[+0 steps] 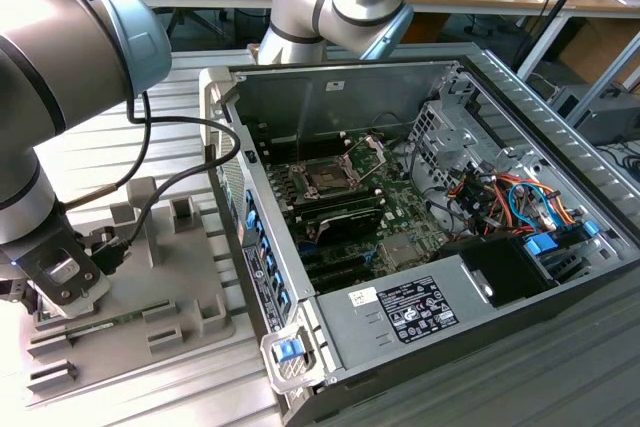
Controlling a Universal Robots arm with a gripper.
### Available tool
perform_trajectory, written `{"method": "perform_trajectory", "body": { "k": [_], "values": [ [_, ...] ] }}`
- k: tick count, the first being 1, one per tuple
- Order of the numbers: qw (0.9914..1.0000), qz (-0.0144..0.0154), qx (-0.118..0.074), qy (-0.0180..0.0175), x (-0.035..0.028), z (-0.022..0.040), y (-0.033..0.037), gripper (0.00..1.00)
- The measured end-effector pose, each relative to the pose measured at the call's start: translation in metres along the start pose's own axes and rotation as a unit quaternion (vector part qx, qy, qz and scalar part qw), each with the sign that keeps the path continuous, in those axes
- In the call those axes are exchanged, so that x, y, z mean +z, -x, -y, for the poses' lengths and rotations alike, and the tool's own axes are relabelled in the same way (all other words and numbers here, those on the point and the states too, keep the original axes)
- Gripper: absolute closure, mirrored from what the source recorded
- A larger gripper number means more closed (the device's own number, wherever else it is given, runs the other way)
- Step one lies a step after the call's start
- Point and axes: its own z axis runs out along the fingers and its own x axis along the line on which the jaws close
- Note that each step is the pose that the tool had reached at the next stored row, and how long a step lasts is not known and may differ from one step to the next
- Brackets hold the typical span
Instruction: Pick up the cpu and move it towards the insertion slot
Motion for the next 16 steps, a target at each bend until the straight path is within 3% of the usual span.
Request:
{"method": "perform_trajectory", "body": {
  "k": [3, 5, 16],
  "values": [
    [1.00000, 0.0000, 0.000, 0.0000, 0.0001, 0.0000, 0.0000, 0.36],
    [1.00000, 0.0000, 0.000, 0.0000, 0.0001, 0.0000, 0.0000, 0.45],
    [1.00000, 0.0000, 0.000, 0.0000, 0.0003, 0.0000, 0.0000, 0.45]
  ]
}}
